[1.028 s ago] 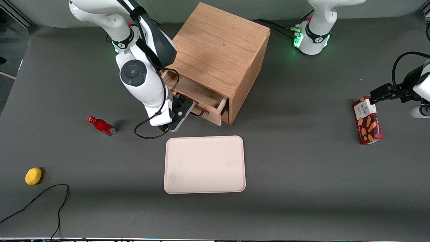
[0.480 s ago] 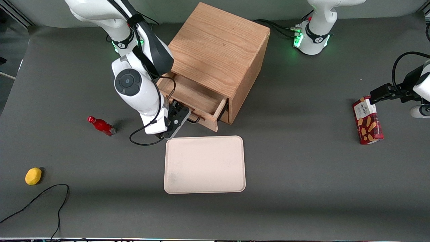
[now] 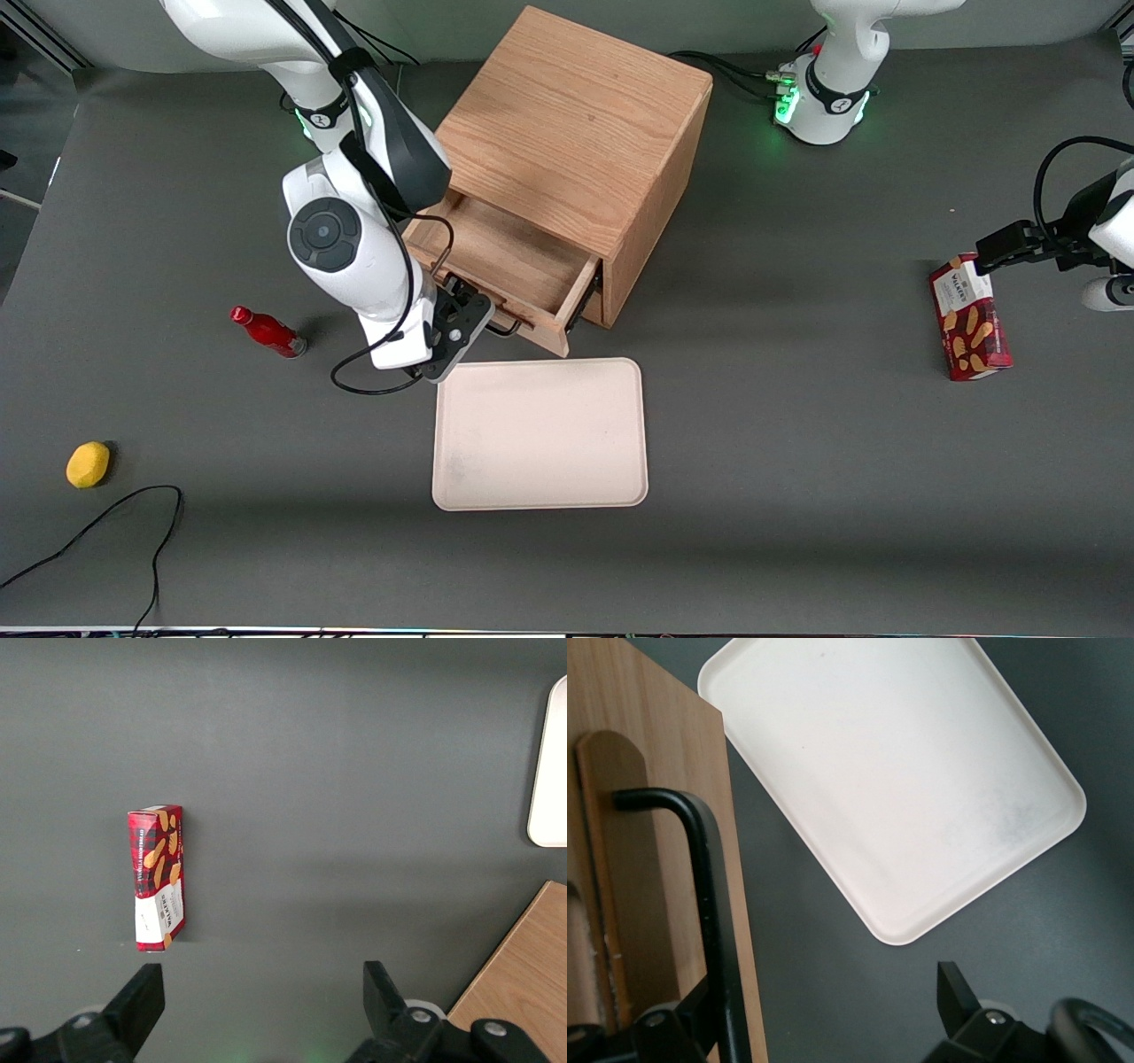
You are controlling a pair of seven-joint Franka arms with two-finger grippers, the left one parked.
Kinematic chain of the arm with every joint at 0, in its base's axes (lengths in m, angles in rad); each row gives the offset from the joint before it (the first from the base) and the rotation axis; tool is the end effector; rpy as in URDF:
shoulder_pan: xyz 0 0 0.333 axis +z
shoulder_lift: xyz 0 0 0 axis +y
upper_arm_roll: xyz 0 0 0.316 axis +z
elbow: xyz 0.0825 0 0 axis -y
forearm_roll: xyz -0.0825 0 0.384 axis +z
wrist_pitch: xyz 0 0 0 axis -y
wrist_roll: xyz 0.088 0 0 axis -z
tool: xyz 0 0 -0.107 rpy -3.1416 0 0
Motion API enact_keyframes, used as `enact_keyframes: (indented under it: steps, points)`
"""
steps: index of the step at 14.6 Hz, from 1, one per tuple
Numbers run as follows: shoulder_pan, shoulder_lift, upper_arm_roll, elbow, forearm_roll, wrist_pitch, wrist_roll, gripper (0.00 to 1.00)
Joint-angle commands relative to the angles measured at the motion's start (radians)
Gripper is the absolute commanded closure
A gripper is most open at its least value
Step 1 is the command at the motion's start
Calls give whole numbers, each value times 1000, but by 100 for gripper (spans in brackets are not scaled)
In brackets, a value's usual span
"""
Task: Open upper drawer
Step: 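Pull the upper drawer outward from the cabinet with the right gripper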
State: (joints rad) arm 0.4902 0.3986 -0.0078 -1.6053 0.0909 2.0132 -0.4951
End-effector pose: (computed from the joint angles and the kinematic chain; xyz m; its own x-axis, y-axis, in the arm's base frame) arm 0.5916 0.3165 0.4000 0.5907 0.8056 0.0446 0.8064 -0.5876 -0.0661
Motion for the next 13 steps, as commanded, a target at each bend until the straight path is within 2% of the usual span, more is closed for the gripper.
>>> enact_keyframes:
  steps: [1,13]
  points:
    - [-10,28,-7,50,-11,-25,-36,0]
    - [-55,80,-14,137,-13,-85,-51,0]
